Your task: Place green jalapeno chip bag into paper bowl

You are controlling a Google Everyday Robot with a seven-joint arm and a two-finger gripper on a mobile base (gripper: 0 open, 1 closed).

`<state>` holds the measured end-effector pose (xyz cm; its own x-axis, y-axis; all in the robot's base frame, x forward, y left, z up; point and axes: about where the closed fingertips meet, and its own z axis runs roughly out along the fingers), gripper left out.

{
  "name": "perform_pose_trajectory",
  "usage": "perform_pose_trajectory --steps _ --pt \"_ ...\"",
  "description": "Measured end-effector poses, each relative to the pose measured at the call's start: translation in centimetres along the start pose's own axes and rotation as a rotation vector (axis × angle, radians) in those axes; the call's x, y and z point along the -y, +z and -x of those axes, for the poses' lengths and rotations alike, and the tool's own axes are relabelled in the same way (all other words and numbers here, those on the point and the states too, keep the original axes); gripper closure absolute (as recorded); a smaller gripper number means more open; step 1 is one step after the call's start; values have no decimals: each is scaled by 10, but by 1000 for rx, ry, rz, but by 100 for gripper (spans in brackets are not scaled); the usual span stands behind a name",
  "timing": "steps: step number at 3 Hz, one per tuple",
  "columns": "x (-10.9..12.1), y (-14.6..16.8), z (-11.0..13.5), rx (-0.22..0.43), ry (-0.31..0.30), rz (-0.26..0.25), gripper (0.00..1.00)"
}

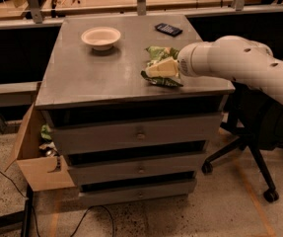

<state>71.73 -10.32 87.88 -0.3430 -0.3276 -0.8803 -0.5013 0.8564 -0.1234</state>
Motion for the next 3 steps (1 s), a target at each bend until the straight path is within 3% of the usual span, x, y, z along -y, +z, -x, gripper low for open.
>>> perform_pose_trajectory --steps 1,2,3 --pt "-11 10 -13 -15 27 27 18" --pt "-17 18 -17 -20 26 52 49" --pt "-18 22 -13 -10 13 62 72"
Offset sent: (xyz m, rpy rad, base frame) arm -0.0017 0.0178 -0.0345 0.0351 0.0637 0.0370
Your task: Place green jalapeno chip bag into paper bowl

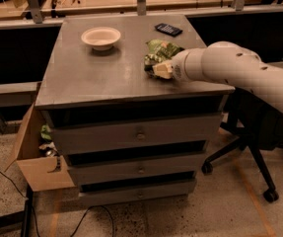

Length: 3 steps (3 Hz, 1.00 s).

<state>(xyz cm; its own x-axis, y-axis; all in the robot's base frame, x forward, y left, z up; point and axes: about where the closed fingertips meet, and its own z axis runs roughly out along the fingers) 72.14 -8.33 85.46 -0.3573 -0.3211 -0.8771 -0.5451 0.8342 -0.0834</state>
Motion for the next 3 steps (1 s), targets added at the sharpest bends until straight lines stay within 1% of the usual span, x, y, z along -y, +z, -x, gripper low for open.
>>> perform_pose_trajectory --steps 1,2,3 --pt "9 6 28 34 -53 1 95" --pt "16 8 78 105 -118 8 100" --pt "16 18 123 164 -179 29 100"
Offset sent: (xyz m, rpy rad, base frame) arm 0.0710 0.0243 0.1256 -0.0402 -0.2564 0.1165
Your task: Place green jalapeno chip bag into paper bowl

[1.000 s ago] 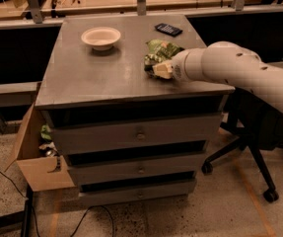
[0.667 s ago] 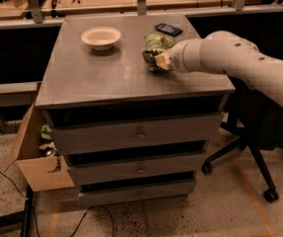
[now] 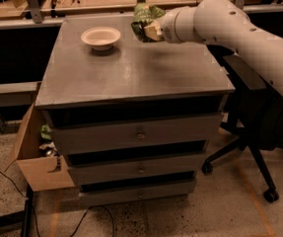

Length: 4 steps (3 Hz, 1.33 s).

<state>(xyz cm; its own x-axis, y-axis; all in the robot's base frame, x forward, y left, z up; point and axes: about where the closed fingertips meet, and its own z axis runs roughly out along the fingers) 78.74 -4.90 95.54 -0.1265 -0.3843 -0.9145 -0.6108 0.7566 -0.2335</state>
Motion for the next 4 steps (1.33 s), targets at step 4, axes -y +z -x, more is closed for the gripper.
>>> perform_pose_trajectory --steps 4 --pt "-63 108 69 81 -87 208 100"
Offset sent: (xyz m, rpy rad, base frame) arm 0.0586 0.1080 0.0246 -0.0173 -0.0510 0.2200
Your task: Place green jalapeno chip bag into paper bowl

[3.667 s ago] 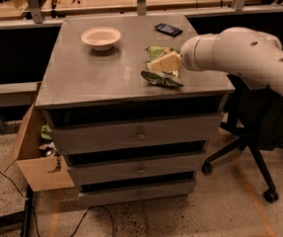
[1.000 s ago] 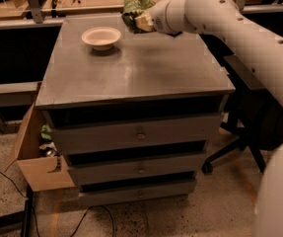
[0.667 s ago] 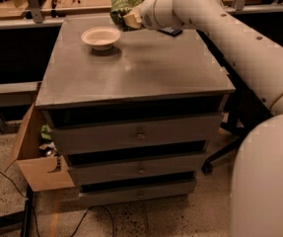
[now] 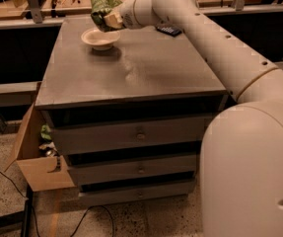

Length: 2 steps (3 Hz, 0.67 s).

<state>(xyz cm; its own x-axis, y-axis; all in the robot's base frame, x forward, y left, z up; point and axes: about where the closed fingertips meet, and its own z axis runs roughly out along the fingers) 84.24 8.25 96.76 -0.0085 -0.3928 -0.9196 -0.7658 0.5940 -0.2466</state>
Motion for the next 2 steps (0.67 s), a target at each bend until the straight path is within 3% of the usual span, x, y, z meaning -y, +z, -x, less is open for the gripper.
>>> perform_pose_trajectory --steps 1,2 --pt "-12 20 0 -6 13 37 81" --pt "-17 35 -1 -11 26 51 50"
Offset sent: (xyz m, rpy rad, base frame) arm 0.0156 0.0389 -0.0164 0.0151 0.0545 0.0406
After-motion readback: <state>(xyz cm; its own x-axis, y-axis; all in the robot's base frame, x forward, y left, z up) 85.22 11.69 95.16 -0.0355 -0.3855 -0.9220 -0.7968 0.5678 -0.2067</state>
